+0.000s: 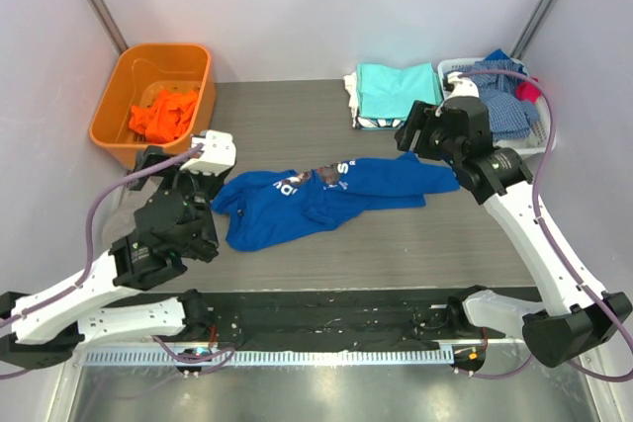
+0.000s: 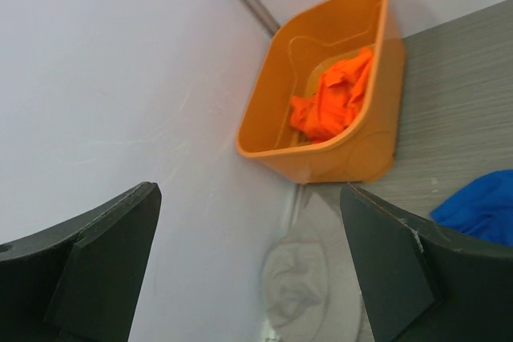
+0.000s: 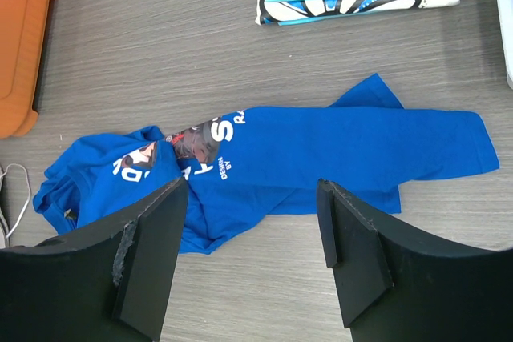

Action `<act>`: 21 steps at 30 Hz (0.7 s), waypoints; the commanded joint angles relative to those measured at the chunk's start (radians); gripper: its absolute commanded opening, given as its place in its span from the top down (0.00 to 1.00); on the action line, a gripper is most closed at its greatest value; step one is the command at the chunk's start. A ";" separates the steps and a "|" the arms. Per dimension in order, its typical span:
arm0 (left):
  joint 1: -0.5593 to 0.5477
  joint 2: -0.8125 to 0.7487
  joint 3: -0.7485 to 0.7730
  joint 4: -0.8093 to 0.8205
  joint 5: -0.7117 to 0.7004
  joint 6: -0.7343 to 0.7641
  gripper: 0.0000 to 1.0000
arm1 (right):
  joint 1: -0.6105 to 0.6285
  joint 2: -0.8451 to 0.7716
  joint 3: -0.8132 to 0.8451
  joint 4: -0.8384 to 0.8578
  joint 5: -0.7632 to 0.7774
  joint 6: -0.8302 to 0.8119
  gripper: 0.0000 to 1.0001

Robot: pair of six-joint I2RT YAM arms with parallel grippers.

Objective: Fold and stack the t-shirts
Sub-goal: Flatten the tshirt out

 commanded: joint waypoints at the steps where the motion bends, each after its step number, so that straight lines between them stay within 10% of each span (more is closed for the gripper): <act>1: -0.050 0.086 0.115 -0.113 -0.009 -0.296 0.00 | -0.002 -0.037 -0.007 0.013 -0.004 0.007 0.27; 4: -0.012 0.194 0.326 -0.648 0.233 -0.748 0.00 | -0.002 -0.042 -0.015 0.013 -0.006 0.010 0.27; 12: 0.179 0.248 0.258 -0.528 0.672 -0.797 0.00 | -0.002 -0.055 -0.027 0.007 0.005 0.017 0.27; 21: 0.859 0.324 0.111 -0.537 1.627 -1.011 0.00 | -0.002 -0.071 -0.055 0.009 -0.003 0.027 0.27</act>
